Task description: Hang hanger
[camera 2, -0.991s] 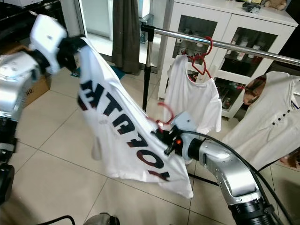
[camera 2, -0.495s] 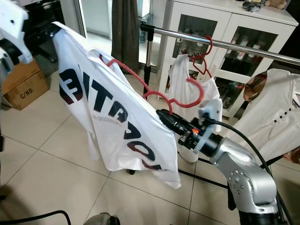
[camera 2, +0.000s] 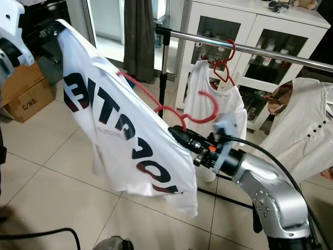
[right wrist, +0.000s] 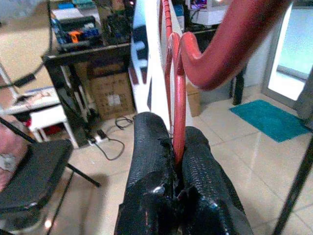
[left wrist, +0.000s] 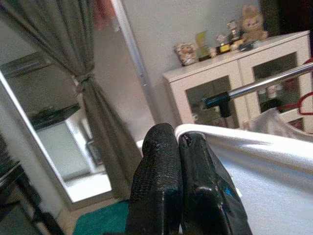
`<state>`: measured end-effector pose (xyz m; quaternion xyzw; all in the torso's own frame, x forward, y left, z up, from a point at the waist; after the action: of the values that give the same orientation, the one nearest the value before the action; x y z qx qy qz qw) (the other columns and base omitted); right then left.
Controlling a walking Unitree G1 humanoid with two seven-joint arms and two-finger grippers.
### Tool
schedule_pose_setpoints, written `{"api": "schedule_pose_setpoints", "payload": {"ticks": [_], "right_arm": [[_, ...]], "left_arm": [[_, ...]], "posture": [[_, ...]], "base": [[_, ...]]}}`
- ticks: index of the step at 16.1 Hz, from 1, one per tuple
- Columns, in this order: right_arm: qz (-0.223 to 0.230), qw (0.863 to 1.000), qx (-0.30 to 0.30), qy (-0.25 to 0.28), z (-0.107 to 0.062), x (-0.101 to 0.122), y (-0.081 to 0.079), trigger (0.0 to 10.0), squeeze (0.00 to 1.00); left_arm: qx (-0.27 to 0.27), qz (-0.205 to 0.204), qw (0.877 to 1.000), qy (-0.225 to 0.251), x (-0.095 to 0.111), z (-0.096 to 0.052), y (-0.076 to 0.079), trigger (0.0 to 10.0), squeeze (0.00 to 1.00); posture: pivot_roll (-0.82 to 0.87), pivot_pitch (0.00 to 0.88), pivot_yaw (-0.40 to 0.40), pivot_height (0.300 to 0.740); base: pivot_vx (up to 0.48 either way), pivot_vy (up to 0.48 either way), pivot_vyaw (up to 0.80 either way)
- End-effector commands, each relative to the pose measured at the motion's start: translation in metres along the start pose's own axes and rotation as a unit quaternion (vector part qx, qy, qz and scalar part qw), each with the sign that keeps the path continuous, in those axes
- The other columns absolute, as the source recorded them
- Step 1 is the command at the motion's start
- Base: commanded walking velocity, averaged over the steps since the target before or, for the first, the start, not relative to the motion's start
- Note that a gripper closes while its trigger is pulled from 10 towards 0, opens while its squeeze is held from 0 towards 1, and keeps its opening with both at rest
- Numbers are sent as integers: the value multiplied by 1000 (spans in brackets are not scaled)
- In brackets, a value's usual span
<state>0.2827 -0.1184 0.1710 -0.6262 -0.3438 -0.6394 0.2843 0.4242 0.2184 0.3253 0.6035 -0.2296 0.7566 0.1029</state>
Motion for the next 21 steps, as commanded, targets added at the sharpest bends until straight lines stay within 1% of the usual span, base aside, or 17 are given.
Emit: {"api": "schedule_pose_setpoints", "payload": {"ticks": [1, 2, 4, 6, 8, 11, 12, 13, 14, 16, 17, 18, 19, 21], "right_arm": [[-13, 1000, -9, -19, -1, -2, 5, 10000, 0], [-21, 1000, -16, -16, 3, 4, 8, 10000, 0], [-35, 999, -20, -7, 8, 13, 8, 10000, 0], [-41, 999, -19, -3, 10, 17, 7, 10000, 0], [-35, 999, -10, 27, 13, 28, 1, 10000, 0], [-46, 999, 13, 3, 13, 20, -7, 10000, 0], [-52, 998, 21, -11, 13, 16, -10, 10000, 0], [-57, 998, 27, -21, 14, 12, -13, 10000, 0], [-62, 997, 31, -29, 14, 9, -14, 10000, 0], [-67, 996, 33, -40, 16, 5, -15, 10000, 0], [-69, 996, 32, -48, 18, 3, -14, 10000, 0], [-71, 996, 29, -56, 18, 0, -13, 10000, 0], [-66, 996, 29, -57, 18, -1, -13, 10000, 0], [-56, 997, 28, -51, 19, 1, -12, 10000, 0]], "left_arm": [[-5, 5, 1000, 25, 18, 2, -1, 0, 0], [-51, 13, 999, -9, 11, 6, 12, 0, 0], [-96, 25, 994, -51, -4, 7, 26, 0, 0], [-110, 24, 991, -68, -9, 7, 31, 0, 0], [-112, 35, 990, -84, -14, 7, 31, 0, 0], [-86, 37, 993, -69, -10, 9, 24, 0, 0], [-76, 36, 995, -54, -4, 10, 21, 0, 0], [-83, 26, 996, -36, 3, 12, 23, 0, 0], [-106, 19, 994, -28, 7, 13, 30, 0, 0], [-147, 16, 989, -31, 5, 12, 42, 0, 0], [-176, 14, 984, -33, 2, 11, 52, 0, 0], [-194, 9, 981, -30, 1, 11, 58, 0, 0], [-199, 8, 979, -32, 0, 11, 60, 0, 0], [-196, 16, 979, -47, -5, 9, 59, 0, 0]], "posture": [[-35, 0, 2, 710], [-34, 0, 2, 710], [-35, 0, 6, 710], [-35, 0, 6, 710], [-35, 0, 6, 710], [-38, 0, 6, 710], [-38, 0, 6, 710], [-38, 0, 6, 710], [-37, 0, 4, 710], [-37, 0, 4, 710], [-38, 0, 3, 710], [-38, 0, 3, 710], [-37, 0, 3, 710], [-38, 0, 4, 710]], "base": [[0, 0, 0], [0, 0, 0], [0, 0, 0], [0, 0, 0], [0, 0, 0], [0, 0, 0], [0, 0, 0], [0, 0, 0], [0, 0, 0], [0, 0, 0], [0, 0, 0], [0, 0, 0], [0, 0, 0], [0, 0, 0]]}}
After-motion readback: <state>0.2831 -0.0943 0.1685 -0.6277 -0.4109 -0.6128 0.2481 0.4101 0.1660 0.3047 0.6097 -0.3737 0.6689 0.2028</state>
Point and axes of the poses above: a point about 5 cm out from each wrist's last joint towards the gripper, its own z axis pointing out of the wrist towards the gripper, its own x axis along the axis of the wrist's last joint, y = z × x, the point moved 5 cm from there along z, pointing out of the wrist towards the gripper, and after that the axes turned 12 degrees about -z, right-handed, at the moved point
